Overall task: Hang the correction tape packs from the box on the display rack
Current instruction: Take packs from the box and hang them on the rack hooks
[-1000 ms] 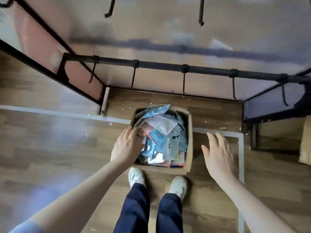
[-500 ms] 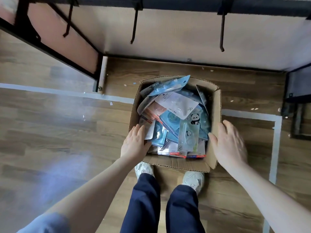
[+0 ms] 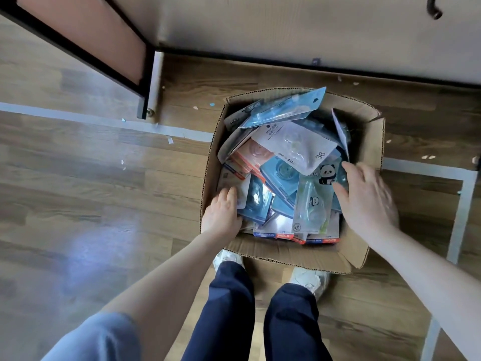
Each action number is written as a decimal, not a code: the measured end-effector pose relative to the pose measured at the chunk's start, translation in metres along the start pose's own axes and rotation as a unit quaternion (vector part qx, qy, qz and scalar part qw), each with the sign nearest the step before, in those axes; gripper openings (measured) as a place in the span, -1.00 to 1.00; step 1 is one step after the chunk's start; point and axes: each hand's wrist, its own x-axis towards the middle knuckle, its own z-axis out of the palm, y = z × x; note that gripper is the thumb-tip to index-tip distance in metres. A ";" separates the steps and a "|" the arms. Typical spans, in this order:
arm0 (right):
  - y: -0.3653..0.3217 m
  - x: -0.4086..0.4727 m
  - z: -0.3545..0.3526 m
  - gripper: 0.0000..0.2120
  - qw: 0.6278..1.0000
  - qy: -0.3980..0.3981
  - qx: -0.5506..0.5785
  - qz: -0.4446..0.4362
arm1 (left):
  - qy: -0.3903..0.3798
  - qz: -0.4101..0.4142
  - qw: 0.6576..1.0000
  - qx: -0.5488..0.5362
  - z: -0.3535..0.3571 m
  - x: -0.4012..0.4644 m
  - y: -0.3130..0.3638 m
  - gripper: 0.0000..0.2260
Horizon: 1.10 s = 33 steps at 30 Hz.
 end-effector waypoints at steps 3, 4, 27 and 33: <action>-0.002 0.005 0.008 -0.55 1.000 -0.002 0.006 0.000 | -0.006 -0.004 1.000 -0.013 0.007 0.007 -0.002 -0.37; -0.003 0.006 0.011 -0.55 1.000 -0.002 0.008 0.001 | -0.007 -0.005 1.000 -0.015 0.009 0.008 -0.002 -0.37; -0.016 0.006 0.007 -0.55 0.999 0.026 0.040 0.007 | 0.237 0.143 0.959 0.059 0.033 -0.036 -0.002 -0.62; -0.019 0.007 -0.005 -0.54 0.999 0.018 0.043 0.000 | 0.189 0.161 0.963 -0.107 0.022 -0.058 -0.007 -0.69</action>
